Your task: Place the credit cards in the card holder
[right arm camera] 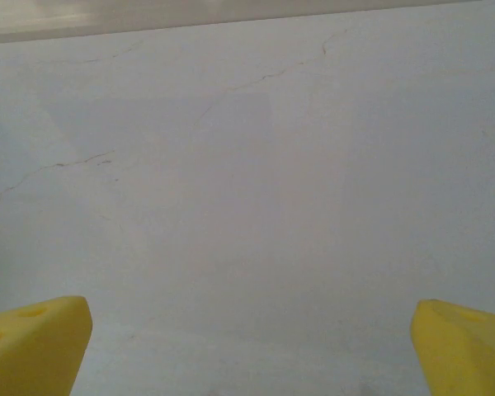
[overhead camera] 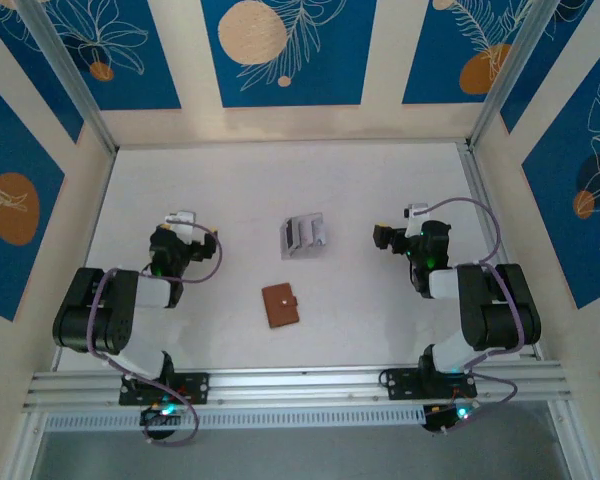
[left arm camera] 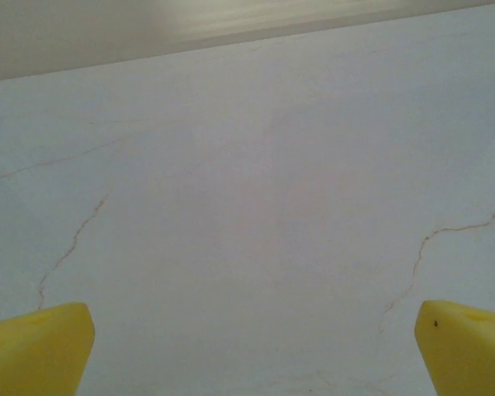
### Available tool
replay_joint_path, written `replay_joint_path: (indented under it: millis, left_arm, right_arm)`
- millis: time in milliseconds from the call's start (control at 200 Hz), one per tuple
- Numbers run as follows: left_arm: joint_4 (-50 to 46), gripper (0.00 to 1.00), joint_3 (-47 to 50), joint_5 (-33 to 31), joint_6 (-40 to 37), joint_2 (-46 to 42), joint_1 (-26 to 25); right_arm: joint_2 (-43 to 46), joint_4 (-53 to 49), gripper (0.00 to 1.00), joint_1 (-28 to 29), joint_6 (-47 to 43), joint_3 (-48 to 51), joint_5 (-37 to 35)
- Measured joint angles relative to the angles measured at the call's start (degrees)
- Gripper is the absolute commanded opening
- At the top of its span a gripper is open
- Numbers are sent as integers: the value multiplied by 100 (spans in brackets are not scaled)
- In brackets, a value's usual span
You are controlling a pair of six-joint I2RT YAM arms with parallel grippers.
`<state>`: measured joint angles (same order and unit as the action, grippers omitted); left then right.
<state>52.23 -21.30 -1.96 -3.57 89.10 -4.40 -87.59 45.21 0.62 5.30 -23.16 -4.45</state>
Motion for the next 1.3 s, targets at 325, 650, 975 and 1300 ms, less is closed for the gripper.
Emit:
replay_joint_path:
  millis: [325, 650, 975, 1300]
  left_arm:
    - [0, 100, 0, 2, 0, 0, 0]
    - [2, 100, 0, -105, 17, 0, 0]
    - [-1305, 100, -407, -474, 50, -522, -96]
    - [-4916, 100, -2778, -315, 2006, -1674, -304]
  right_arm:
    - [0, 0, 99, -15, 2, 0, 28]
    - [0, -2, 99, -79, 4, 0, 131]
    - [667, -1104, 99, -122, 354, -260, -409]
    - [2122, -4229, 99, -507, 2549, -2503, -439]
